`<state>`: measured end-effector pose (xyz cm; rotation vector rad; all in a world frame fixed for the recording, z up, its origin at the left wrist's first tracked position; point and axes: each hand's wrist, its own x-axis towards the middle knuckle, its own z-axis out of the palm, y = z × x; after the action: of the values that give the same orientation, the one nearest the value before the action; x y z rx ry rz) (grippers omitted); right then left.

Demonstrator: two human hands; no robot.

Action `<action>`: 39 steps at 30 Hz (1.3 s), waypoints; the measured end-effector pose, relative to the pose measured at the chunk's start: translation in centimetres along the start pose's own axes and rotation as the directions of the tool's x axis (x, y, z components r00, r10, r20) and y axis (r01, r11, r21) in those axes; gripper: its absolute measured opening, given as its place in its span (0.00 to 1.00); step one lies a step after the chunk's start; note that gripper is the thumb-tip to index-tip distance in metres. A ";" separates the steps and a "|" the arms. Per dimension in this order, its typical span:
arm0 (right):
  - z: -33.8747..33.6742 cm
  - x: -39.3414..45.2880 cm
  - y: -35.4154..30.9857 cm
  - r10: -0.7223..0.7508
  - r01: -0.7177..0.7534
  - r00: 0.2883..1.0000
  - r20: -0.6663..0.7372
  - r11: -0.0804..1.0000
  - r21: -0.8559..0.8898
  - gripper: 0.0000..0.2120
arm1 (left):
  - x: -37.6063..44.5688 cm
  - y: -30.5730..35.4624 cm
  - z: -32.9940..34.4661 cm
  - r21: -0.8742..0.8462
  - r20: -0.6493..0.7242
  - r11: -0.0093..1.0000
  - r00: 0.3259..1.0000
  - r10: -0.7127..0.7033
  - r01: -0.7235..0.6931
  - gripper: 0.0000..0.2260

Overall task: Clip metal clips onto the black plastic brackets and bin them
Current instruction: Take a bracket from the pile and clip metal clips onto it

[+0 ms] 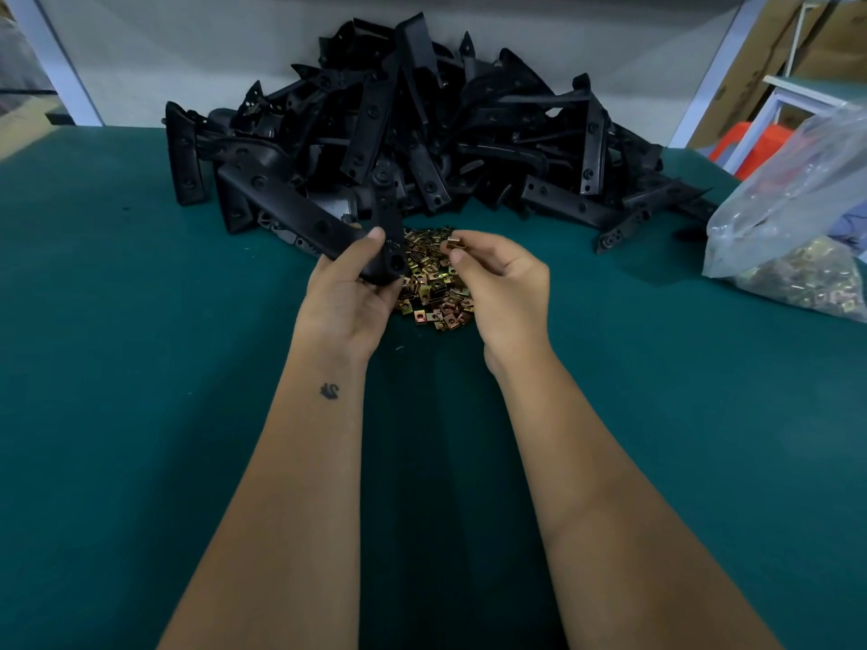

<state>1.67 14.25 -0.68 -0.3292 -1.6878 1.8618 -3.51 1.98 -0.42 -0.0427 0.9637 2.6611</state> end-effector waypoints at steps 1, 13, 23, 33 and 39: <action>0.0 0.0 -0.1 -0.012 0.012 1.000 0.007 1.000 0.001 0.11 | -0.1 -0.1 0.1 0.010 0.017 1.000 1.000 -0.002 0.001 0.07; 0.1 -0.3 -0.2 -0.015 0.015 0.999 0.031 1.000 0.012 0.11 | -0.2 -0.6 0.4 0.130 0.040 0.991 0.998 0.039 -0.044 0.15; 0.2 -0.4 -0.1 -0.080 0.082 0.996 0.027 0.993 -0.084 0.13 | -0.3 -1.4 0.8 0.337 0.009 0.930 0.988 0.153 -0.147 0.33; 0.6 -1.1 -0.7 -0.211 0.220 0.975 0.064 0.946 -0.239 0.09 | -0.4 -1.6 1.0 0.206 0.045 0.970 0.991 0.125 -0.132 0.32; 0.8 -1.2 -0.8 -0.226 0.232 0.973 0.052 0.932 -0.279 0.10 | -0.5 -1.6 0.9 0.240 0.065 0.959 0.988 0.140 -0.151 0.33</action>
<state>2.40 12.91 -0.07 -0.2169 -1.9213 1.4602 -2.49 3.56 -0.68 0.1518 1.3184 2.6365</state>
